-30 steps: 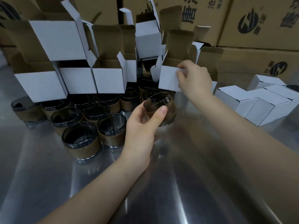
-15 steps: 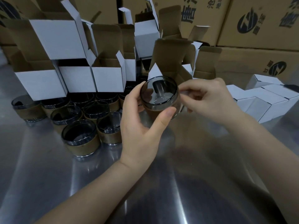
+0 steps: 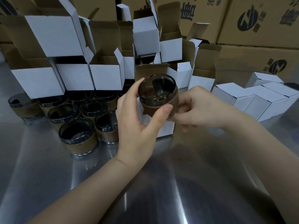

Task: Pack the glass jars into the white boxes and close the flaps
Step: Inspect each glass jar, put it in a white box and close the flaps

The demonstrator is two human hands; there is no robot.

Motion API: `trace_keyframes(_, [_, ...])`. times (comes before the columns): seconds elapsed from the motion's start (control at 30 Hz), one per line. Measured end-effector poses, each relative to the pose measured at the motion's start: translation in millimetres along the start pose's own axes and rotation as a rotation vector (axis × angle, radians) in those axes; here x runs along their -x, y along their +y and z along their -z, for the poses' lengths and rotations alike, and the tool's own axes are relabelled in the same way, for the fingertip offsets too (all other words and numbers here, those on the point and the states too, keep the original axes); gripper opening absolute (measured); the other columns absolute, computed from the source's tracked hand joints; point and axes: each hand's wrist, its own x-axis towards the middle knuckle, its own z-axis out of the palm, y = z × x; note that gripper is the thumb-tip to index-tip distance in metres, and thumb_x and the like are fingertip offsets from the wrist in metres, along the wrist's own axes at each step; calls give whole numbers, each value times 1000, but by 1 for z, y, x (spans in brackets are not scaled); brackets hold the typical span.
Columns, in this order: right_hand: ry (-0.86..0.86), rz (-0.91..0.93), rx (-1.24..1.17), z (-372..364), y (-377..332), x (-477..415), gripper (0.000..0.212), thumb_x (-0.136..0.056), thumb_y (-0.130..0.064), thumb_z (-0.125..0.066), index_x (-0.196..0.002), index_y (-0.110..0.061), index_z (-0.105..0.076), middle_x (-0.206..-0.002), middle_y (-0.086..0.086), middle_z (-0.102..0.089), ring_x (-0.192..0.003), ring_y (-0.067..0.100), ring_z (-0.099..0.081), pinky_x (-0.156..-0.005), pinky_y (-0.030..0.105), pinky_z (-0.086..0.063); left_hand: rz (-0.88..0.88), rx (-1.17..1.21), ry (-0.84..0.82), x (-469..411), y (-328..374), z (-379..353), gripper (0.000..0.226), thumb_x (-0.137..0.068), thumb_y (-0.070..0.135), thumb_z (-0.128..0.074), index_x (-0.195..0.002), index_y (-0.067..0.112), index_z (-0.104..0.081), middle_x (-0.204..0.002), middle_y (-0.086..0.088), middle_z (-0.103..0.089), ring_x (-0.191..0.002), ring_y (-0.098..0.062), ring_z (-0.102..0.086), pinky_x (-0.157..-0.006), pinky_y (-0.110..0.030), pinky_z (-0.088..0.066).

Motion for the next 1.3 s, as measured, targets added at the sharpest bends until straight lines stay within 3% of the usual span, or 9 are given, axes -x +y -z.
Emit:
trace_keyframes(0.13, [102,10,-97,18,-3,7,15,-75,-10,-61,-80,-19,-71,-45,-1,-55,-40,14,-48,-42,15,-37,72,28,-8,-3,-1,1,55,-82,51,-59,-130,29,-49,-126,5,-56,-126,-26,-48,-106,-47,-41])
trace_keyframes(0.23, [303,126,-254,26,-12,8,12,-73,-7,-55,-81,-15,-60,-65,4,-58,-59,13,-56,-53,24,-46,85,-3,-25,-3,-1,1,65,-80,52,-60,-136,20,-49,-126,5,-55,-126,-24,-46,-106,-40,-41])
trace_keyframes(0.3, [327,204,-255,20,-20,6,23,-76,-19,-68,-97,-20,-58,-92,6,-64,-83,15,-63,-73,32,-52,80,-24,-38,-1,-2,0,62,-79,55,-59,-134,30,-49,-125,17,-53,-127,-15,-44,-105,-26,-39])
trace_keyframes(0.4, [272,199,-104,5,-31,0,55,-71,-41,-75,-120,-29,-52,-111,-4,-60,-105,9,-61,-90,27,-52,42,-49,-74,-2,-2,0,43,-80,54,-59,-120,55,-43,-115,40,-50,-123,-1,-41,-97,-9,-35])
trace_keyframes(0.5, [234,150,-39,-1,-32,-6,64,-71,-40,-77,-128,-30,-50,-113,-11,-58,-108,5,-60,-95,25,-52,26,-49,-72,-2,-5,-1,45,-81,48,-64,-123,46,-49,-120,30,-51,-125,-4,-41,-101,-19,-40])
trace_keyframes(0.6, [249,127,-96,1,-30,-9,67,-70,-35,-78,-131,-28,-50,-107,-8,-63,-99,6,-66,-90,25,-54,104,7,-74,-2,-7,-2,60,-77,44,-74,-130,32,-51,-138,6,-36,-133,-6,-36,-110,-31,-40])
trace_keyframes(0.77, [378,139,-344,2,-27,-17,45,-78,-30,-72,-118,-25,-53,-89,-7,-68,-82,5,-67,-73,20,-52,240,73,-164,-7,-9,-1,108,-58,53,-82,-146,37,-23,-153,8,-20,-144,-10,-25,-117,-42,-32])
trace_keyframes(1.03, [378,120,-385,1,-20,-32,38,-85,-36,-57,-118,-26,-41,-91,-9,-68,-92,0,-64,-76,15,-51,297,16,-204,-11,-19,-1,80,-78,12,-79,-135,38,-30,-143,5,-39,-136,-12,-35,-114,-42,-34])
trace_keyframes(1.3, [315,178,-291,6,-23,-29,31,-92,-35,-52,-117,-29,-35,-93,-7,-65,-78,0,-59,-64,11,-44,291,-19,-182,-9,-20,-1,79,-77,13,-80,-132,37,-29,-137,10,-43,-130,-7,-41,-108,-29,-38])
